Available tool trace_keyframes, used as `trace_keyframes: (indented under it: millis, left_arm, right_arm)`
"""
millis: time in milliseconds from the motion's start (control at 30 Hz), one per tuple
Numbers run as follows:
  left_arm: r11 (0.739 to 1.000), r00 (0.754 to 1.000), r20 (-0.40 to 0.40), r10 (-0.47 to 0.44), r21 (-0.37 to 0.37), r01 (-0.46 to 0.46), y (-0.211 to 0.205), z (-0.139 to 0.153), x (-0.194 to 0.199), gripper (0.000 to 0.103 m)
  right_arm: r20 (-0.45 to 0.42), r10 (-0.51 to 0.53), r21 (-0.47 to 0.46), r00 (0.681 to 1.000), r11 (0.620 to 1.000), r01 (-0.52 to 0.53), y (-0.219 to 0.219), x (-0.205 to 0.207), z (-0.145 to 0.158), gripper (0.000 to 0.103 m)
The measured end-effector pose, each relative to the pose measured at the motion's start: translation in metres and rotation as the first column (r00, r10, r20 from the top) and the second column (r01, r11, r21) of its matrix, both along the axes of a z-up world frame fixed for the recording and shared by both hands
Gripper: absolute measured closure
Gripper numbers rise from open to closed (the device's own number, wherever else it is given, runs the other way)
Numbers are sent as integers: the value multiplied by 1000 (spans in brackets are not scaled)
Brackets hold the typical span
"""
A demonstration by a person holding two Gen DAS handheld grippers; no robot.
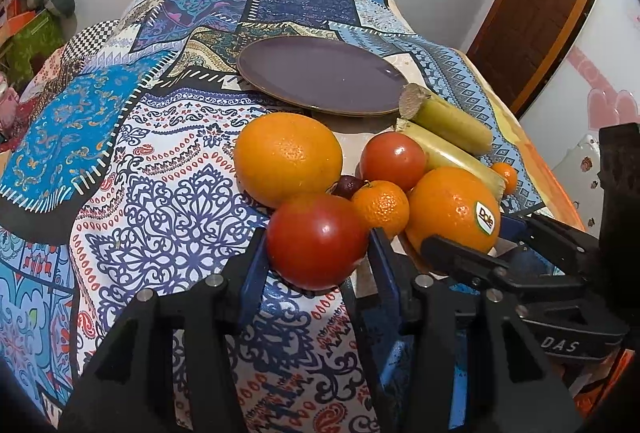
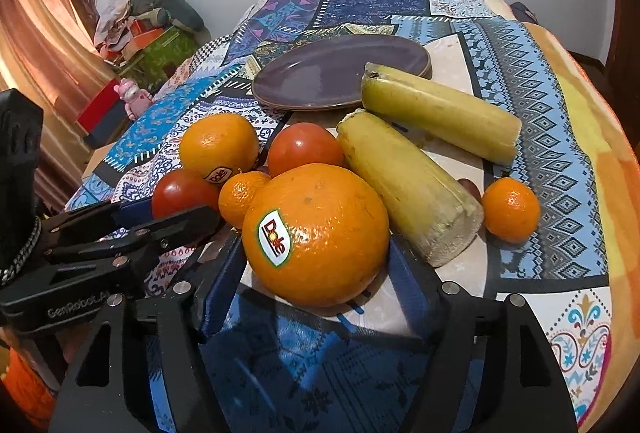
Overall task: Organize fruits
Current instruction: 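Grasp the red tomato with the left tool while the right tool grasps the Dole-sticker orange, then carry the tomato with the left tool onto the dark plate while the right tool places the orange there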
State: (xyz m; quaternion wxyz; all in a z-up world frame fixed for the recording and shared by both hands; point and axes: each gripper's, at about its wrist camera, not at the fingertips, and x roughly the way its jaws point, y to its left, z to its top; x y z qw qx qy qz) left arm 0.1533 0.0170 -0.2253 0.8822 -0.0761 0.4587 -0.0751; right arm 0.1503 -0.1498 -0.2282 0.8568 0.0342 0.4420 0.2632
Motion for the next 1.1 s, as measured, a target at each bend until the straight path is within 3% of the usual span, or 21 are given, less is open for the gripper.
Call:
trace_keyframes:
  millis: [333, 533, 1100]
  left_arm:
    - [1000, 1000, 19, 5, 18, -5, 2, 11, -11, 54]
    - [1000, 998, 69, 13, 26, -15, 6, 33, -19, 54]
    - [997, 961, 273, 39, 58, -57, 21, 119, 21, 54]
  right_arm:
    - [41, 16, -26, 999, 1000, -15, -5, -9, 5, 37]
    - [66, 13, -5, 998, 1000, -13, -15, -17, 17, 37]
    - [310, -34, 7, 950, 999, 33, -18, 20, 92, 37]
